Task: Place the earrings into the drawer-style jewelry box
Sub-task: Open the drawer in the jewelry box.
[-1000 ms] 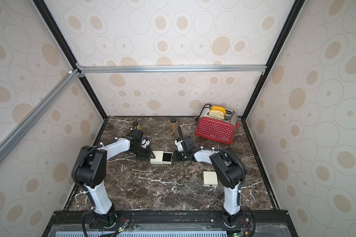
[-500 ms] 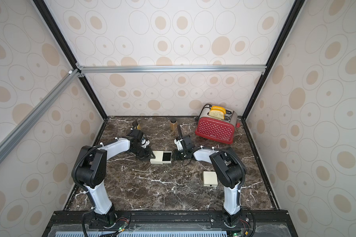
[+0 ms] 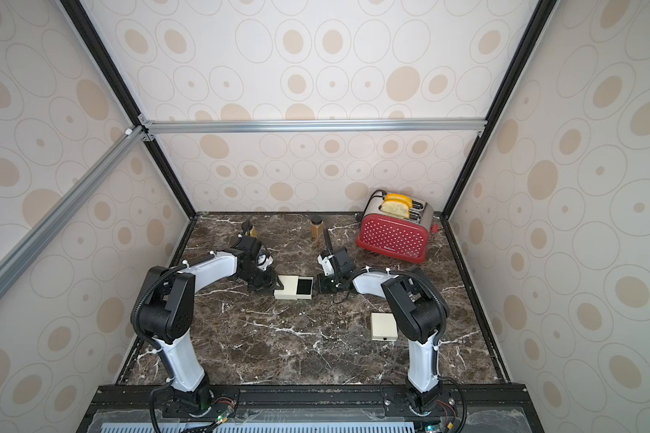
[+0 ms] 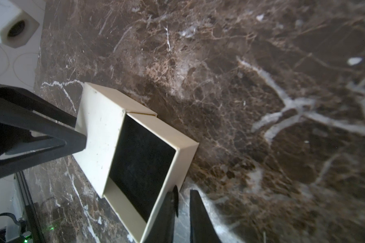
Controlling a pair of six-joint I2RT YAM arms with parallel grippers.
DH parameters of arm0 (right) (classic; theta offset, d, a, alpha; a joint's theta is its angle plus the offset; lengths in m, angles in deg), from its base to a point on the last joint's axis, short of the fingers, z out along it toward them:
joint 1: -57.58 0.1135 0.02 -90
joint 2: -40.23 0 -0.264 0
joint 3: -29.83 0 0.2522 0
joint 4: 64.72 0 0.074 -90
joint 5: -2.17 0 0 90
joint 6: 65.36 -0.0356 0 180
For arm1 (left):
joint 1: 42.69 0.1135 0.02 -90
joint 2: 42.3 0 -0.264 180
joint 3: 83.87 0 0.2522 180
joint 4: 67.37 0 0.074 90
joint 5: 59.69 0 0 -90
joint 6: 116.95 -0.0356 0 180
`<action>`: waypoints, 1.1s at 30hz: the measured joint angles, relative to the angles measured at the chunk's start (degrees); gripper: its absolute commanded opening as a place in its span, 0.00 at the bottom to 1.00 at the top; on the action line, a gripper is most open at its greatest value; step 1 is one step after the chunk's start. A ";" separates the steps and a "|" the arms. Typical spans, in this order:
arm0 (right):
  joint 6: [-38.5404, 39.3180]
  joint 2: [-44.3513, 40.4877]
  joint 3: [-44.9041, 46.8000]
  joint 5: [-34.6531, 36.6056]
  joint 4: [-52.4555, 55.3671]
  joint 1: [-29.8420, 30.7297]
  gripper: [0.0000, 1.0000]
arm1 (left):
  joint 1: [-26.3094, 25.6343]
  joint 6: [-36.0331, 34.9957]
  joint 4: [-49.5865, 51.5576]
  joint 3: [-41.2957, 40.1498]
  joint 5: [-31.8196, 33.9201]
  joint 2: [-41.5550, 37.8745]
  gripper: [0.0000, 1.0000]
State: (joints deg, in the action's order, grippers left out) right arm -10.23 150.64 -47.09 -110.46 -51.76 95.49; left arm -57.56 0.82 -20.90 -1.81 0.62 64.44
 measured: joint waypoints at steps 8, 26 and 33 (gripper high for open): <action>0.70 -0.79 0.24 0.70 1.38 0.00 0.30 | 0.00 0.00 -0.07 -0.20 0.02 -0.13 0.44; 2.67 -2.67 -4.33 8.76 9.27 4.00 0.43 | 0.00 -0.22 -0.20 -0.35 0.81 -0.44 0.44; 4.31 -1.27 -5.81 11.39 12.85 4.94 0.48 | 0.00 -0.22 -0.22 -0.35 0.81 -0.42 0.44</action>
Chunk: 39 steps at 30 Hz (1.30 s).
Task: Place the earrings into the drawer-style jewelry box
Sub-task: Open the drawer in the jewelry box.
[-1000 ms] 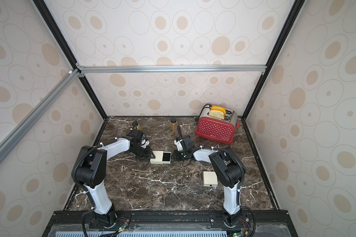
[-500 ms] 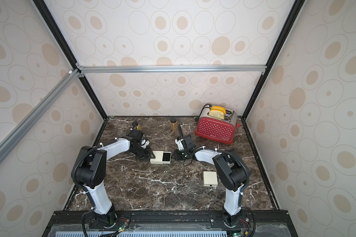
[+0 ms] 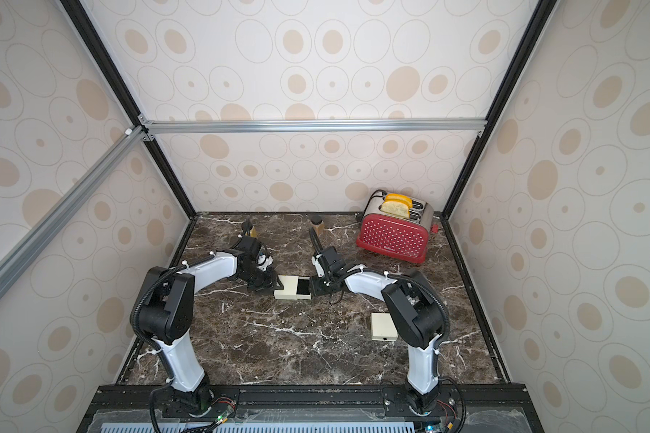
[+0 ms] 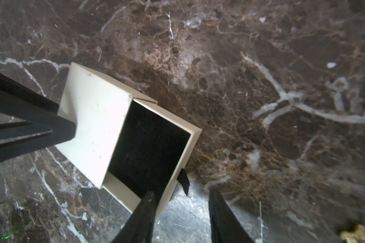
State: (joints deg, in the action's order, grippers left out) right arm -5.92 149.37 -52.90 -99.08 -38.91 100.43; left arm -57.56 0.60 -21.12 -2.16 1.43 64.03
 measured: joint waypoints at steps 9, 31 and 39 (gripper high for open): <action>1.05 1.27 -1.53 0.92 1.27 0.31 0.46 | 0.00 -0.02 0.00 0.00 0.00 0.00 0.44; 2.21 1.25 -2.45 3.08 3.08 0.37 0.46 | -0.02 -0.02 0.00 0.00 0.02 0.00 0.45; 2.69 0.52 -2.45 3.06 4.02 0.37 0.51 | -0.02 -0.22 0.24 0.00 0.63 -0.02 0.52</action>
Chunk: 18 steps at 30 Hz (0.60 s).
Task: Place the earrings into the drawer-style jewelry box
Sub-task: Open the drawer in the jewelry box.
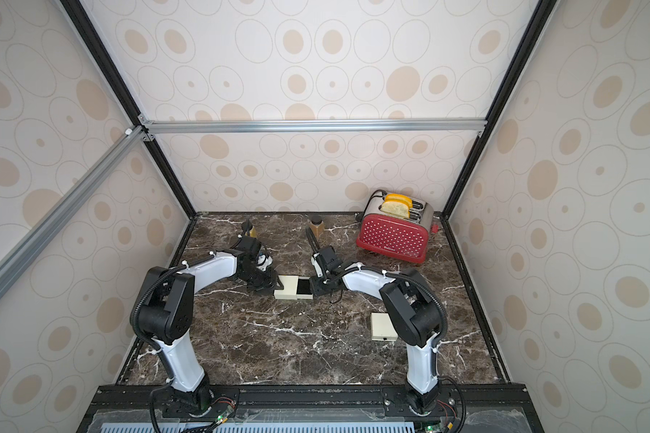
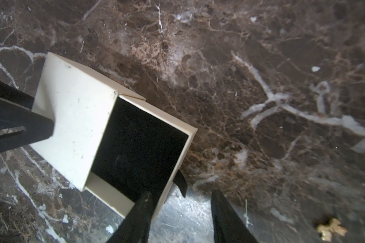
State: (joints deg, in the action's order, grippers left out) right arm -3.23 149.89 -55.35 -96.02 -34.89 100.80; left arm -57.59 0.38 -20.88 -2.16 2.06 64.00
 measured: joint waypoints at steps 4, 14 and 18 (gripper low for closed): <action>0.33 -1.29 0.00 0.00 0.96 0.00 0.54 | -0.15 -0.22 0.28 0.00 0.68 -0.13 0.59; 0.33 -9.99 3.52 1.86 2.36 0.00 0.57 | -3.32 0.22 2.78 0.02 5.38 -4.31 0.75; 0.31 -18.40 12.09 6.91 3.13 -0.33 0.63 | -11.93 0.92 3.80 0.20 9.16 -10.27 0.75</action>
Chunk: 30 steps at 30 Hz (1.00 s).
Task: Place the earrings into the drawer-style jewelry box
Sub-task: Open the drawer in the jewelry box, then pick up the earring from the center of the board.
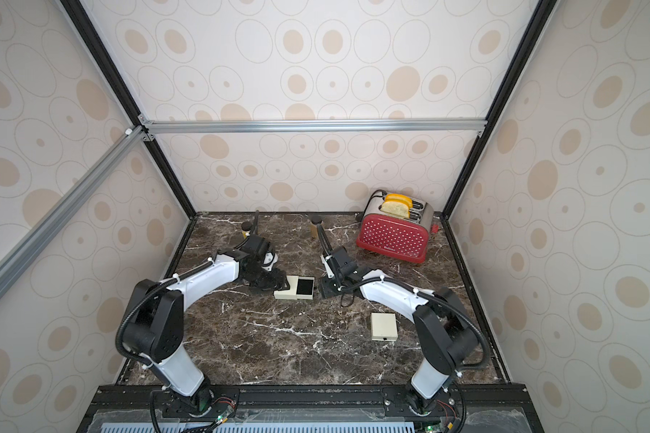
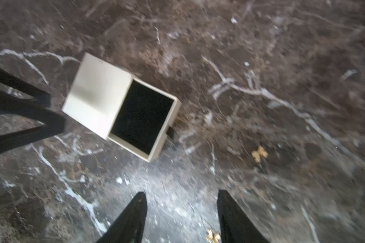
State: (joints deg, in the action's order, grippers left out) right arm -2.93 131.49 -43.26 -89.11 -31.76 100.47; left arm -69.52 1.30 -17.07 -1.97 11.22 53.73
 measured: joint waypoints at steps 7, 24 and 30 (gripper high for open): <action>0.31 -8.61 11.65 4.83 1.73 -4.63 1.00 | -17.81 1.11 0.33 5.90 5.40 2.14 0.71; 0.13 -21.86 20.70 0.90 0.90 -23.45 0.99 | -24.90 -0.90 2.93 27.93 8.31 26.21 0.34; -0.02 -21.84 21.16 -0.61 0.04 -24.30 0.99 | -25.00 -1.49 4.48 29.35 8.33 28.44 0.30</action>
State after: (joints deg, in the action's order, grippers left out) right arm -2.95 109.65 -22.11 -89.72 -31.72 76.17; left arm -94.52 -0.19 -12.59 27.39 19.55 82.17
